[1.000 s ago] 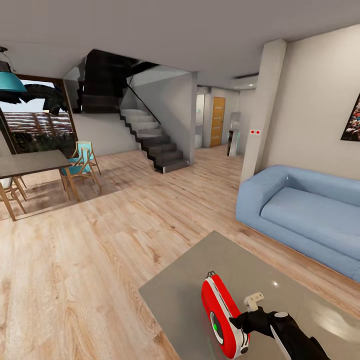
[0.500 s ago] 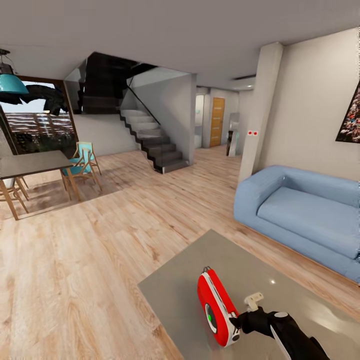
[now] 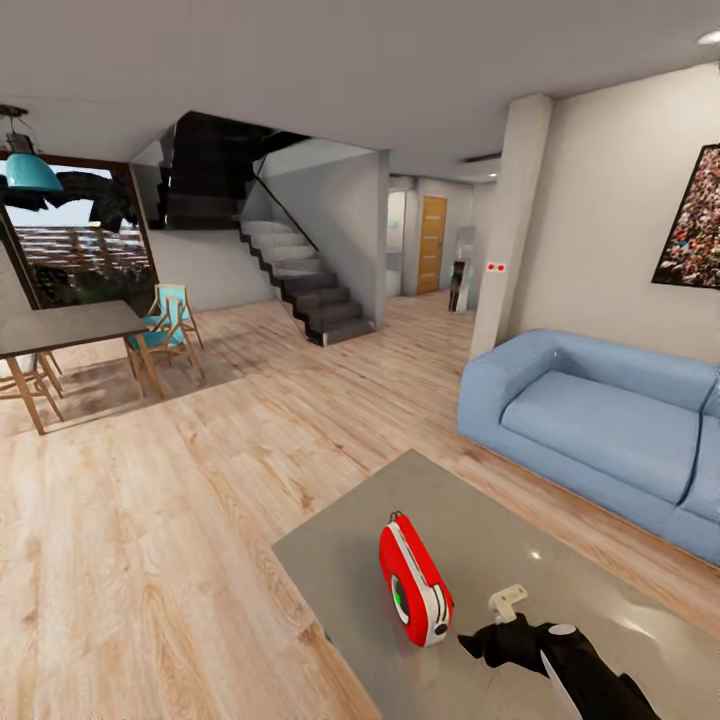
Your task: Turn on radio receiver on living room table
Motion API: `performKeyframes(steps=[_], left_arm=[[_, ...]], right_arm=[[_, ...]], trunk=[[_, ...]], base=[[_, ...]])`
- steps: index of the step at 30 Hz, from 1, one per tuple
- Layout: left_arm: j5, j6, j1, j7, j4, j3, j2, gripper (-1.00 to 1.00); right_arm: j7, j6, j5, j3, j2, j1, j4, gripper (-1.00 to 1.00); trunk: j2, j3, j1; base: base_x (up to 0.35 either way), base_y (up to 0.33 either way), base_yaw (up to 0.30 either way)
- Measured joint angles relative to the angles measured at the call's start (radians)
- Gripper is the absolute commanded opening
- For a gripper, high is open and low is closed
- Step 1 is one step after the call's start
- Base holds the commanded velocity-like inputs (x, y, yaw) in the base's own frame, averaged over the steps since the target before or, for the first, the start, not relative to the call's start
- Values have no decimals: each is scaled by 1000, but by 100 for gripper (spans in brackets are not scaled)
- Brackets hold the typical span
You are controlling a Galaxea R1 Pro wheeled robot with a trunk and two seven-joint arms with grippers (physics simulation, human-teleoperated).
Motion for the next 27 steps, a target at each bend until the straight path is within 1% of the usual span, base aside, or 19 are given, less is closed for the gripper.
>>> performKeyframes(steps=[3, 8, 15, 27], left_arm=[[0, 1, 0, -1, 0, 0, 0, -100], [0, -1, 0, -1, 0, 0, -1, -100], [0, -2, 0, 0, 0, 0, -2, -100], [0, -2, 0, 1, 0, 0, -3, -100]], right_arm=[[0, 0, 0, 1, 0, 0, 0, 100], [0, 0, 0, 1, 2, 0, 0, 100], [-4, -2, 1, 4, 11, 0, 6, 100], [-10, -3, 2, 4, 18, 0, 16, 100]], trunk=[[21, 9, -12], [56, 25, -31], [105, 47, -58], [189, 85, -104]], base=[[-14, 23, 0], [-3, 193, 0], [-25, 302, 0], [-106, 320, 0]])
